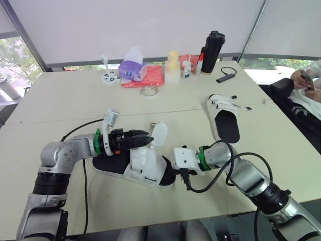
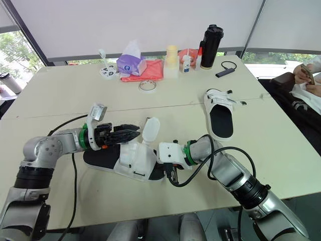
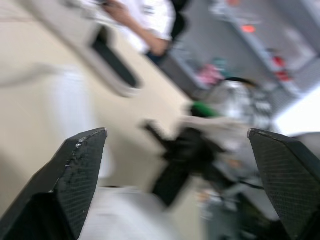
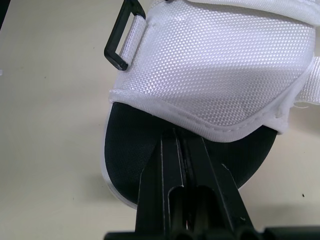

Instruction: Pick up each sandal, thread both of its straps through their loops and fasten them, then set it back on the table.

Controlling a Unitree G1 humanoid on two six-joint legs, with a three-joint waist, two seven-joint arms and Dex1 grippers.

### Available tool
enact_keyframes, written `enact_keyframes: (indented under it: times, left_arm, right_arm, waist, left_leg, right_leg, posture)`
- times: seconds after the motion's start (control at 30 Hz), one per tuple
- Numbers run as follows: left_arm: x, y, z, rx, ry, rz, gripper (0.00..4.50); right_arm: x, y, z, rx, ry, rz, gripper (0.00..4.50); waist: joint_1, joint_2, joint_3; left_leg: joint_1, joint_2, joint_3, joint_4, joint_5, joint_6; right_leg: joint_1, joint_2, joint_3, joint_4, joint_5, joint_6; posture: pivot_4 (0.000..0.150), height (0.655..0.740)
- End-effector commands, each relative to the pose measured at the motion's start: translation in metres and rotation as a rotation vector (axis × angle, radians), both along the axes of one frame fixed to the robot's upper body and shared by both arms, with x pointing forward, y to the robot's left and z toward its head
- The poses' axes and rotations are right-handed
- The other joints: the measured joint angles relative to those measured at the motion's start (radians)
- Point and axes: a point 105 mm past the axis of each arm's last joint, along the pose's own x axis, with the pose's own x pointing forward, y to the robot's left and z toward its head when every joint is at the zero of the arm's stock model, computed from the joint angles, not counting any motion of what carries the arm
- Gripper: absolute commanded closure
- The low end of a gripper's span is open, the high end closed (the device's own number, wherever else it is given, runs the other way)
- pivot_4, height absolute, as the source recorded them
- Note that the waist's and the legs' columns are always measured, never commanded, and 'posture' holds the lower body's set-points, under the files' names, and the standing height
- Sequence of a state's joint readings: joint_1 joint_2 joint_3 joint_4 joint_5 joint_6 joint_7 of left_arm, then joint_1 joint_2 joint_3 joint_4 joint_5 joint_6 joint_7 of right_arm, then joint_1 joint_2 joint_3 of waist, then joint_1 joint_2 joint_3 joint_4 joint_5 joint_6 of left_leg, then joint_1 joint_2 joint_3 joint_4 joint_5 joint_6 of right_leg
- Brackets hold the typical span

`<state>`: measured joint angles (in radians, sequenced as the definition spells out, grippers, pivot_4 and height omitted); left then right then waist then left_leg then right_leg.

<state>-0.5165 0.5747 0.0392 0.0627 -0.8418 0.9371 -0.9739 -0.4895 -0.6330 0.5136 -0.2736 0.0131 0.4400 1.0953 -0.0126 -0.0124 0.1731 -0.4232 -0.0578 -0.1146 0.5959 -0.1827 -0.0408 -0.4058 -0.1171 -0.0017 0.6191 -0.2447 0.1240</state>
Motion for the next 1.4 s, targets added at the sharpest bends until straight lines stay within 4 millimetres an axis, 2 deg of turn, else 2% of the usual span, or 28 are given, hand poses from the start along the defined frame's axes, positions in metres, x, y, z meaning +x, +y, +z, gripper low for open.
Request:
enact_keyframes:
  times: [0.03,0.27,0.37,0.43,0.7,0.83,1.07,1.3,1.33,1.4]
  left_arm:
    - [0.013,0.007,-0.009,0.068,-0.076,0.072,0.10]
    - [0.039,0.026,0.027,-0.051,-0.117,0.188,0.10]
    - [0.046,0.036,0.035,-0.094,-0.083,0.253,0.10]
    - [0.043,0.038,0.036,-0.106,-0.052,0.250,0.10]
    - [0.018,0.054,0.013,-0.015,0.137,0.228,0.10]
    - [0.015,0.057,0.008,-0.038,0.213,0.247,0.10]
    - [0.010,0.043,-0.009,-0.032,0.270,0.230,0.10]
    - [0.020,0.029,-0.019,-0.054,0.307,0.232,0.10]
    - [0.021,0.028,-0.019,-0.059,0.308,0.232,0.64]
    - [0.022,0.027,-0.018,-0.064,0.308,0.231,1.42]
  right_arm:
    - [0.004,-0.007,-0.010,-0.044,0.011,-0.052,4.50]
    - [0.003,-0.007,-0.011,-0.045,0.013,-0.054,4.50]
    - [0.003,-0.007,-0.011,-0.043,0.014,-0.055,4.50]
    - [0.003,-0.006,-0.011,-0.042,0.014,-0.055,4.50]
    - [0.003,-0.007,-0.012,-0.044,0.014,-0.056,4.50]
    - [0.004,-0.006,-0.013,-0.045,0.012,-0.055,4.50]
    - [0.004,-0.005,-0.013,-0.045,0.009,-0.051,4.50]
    - [0.004,-0.005,-0.013,-0.050,0.006,-0.053,4.50]
    - [0.004,-0.006,-0.013,-0.050,0.006,-0.054,4.50]
    - [0.003,-0.006,-0.013,-0.049,0.007,-0.056,4.50]
  waist:
    - [0.000,0.000,0.000]
    - [0.000,-0.001,0.000]
    - [-0.002,-0.001,0.000]
    - [-0.004,-0.001,0.000]
    - [-0.004,-0.001,0.000]
    - [-0.002,-0.002,-0.001]
    - [-0.003,-0.002,-0.001]
    - [-0.002,-0.002,-0.001]
    - [-0.001,-0.002,-0.001]
    - [-0.002,-0.002,-0.001]
  left_leg:
    - [0.000,0.000,0.000,0.000,0.000,0.000]
    - [0.000,0.000,-0.001,0.000,0.000,0.000]
    - [0.000,0.000,-0.001,0.000,0.000,0.000]
    - [0.000,0.000,-0.001,0.000,0.000,0.000]
    - [0.000,0.000,-0.001,0.000,0.000,-0.001]
    - [0.001,0.000,-0.001,0.000,0.000,-0.001]
    - [0.003,0.000,-0.001,0.000,0.000,-0.001]
    - [0.003,0.000,-0.001,0.000,0.001,-0.002]
    - [0.003,0.000,-0.001,0.000,0.001,-0.002]
    - [0.003,0.000,-0.001,0.000,0.001,-0.002]
  right_leg:
    - [0.000,0.000,0.000,0.000,0.000,0.000]
    - [0.000,0.000,-0.001,0.000,0.000,0.000]
    - [0.000,0.000,-0.001,0.000,0.001,0.003]
    - [0.000,0.000,-0.001,0.000,0.002,0.004]
    - [0.000,0.001,-0.001,0.001,0.002,0.004]
    - [0.001,0.001,-0.001,0.002,0.002,0.003]
    - [0.001,0.001,0.000,0.002,0.001,0.002]
    - [0.002,0.001,-0.001,0.002,0.001,0.002]
    - [0.002,0.001,-0.001,0.002,0.001,0.002]
    - [0.002,0.001,-0.001,0.002,0.001,0.002]
  posture:
    - [0.150,0.7400]
    - [0.150,0.7400]
    - [0.150,0.7400]
    - [0.150,0.7400]
    - [0.150,0.7400]
    - [0.150,0.7400]
    - [0.150,0.7400]
    - [0.150,0.7400]
    - [0.150,0.7400]
    - [0.150,0.7400]
